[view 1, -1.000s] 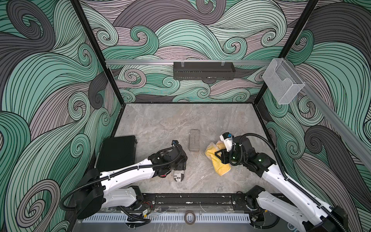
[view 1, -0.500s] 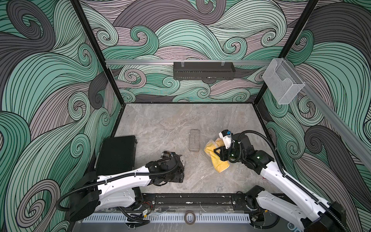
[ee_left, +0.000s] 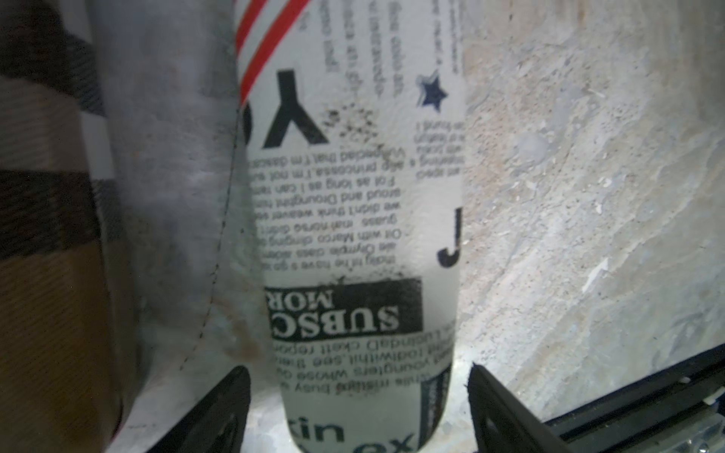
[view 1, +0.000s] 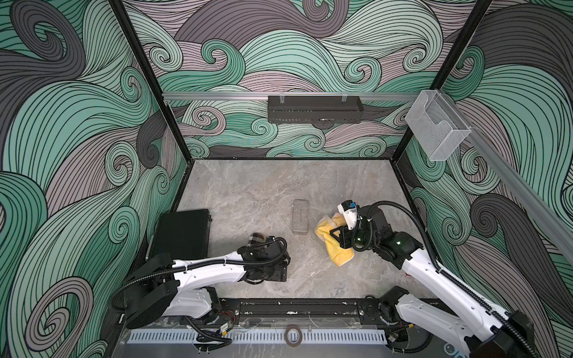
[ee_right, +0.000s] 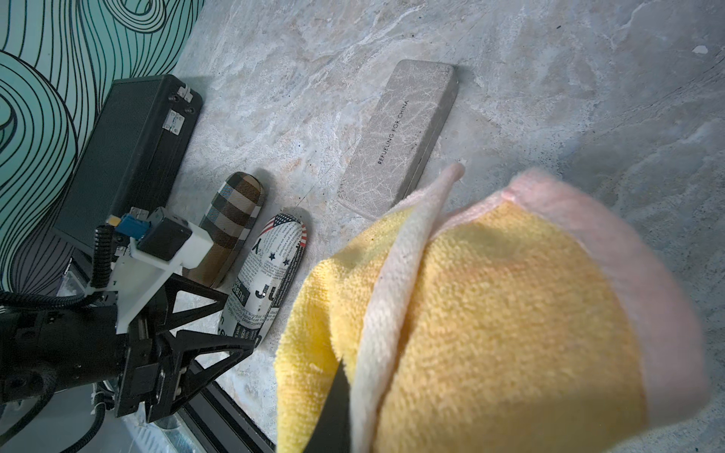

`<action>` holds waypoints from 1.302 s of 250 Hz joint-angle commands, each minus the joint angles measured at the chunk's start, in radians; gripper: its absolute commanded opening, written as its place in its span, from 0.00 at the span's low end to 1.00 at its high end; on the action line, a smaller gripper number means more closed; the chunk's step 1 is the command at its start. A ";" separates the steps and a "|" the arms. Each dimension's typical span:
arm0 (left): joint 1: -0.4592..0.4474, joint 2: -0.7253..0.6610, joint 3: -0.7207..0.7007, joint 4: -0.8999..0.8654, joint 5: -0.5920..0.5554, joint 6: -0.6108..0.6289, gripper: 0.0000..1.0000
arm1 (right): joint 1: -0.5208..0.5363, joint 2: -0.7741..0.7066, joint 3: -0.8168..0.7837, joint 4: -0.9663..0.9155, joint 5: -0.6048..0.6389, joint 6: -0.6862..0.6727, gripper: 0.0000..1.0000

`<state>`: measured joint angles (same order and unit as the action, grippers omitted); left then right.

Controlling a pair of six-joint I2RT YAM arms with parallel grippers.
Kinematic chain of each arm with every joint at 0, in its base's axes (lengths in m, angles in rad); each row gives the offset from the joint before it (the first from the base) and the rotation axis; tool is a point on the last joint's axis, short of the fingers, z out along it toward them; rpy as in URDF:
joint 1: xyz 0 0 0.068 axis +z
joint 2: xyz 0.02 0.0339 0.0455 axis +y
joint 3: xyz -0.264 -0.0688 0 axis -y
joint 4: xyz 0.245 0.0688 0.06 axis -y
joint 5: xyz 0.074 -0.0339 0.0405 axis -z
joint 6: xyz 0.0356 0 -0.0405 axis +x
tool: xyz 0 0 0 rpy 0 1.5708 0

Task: Wipe the eyeglass case
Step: Place the eyeglass case at the center of the board, then pick up the eyeglass case from the center of the board.

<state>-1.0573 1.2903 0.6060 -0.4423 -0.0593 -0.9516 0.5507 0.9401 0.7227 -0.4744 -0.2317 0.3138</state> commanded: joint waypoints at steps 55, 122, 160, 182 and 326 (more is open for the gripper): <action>-0.046 0.124 0.083 -0.074 -0.093 -0.068 0.82 | 0.004 -0.007 -0.006 0.007 -0.004 -0.002 0.00; -0.126 0.226 0.157 -0.228 -0.224 -0.136 0.75 | 0.005 -0.012 -0.014 0.012 -0.001 0.002 0.00; -0.142 0.277 0.170 -0.216 -0.229 -0.147 0.71 | 0.005 -0.007 -0.013 0.013 0.000 0.002 0.00; -0.143 0.282 0.167 -0.195 -0.224 -0.148 0.70 | 0.006 -0.012 -0.014 0.011 -0.001 0.002 0.00; -0.108 0.278 0.169 -0.159 -0.221 -0.153 0.72 | 0.006 -0.021 -0.011 0.003 -0.004 -0.002 0.00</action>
<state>-1.1831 1.5433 0.7761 -0.5831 -0.2691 -1.0935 0.5518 0.9360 0.7155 -0.4740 -0.2321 0.3145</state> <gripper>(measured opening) 0.731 0.148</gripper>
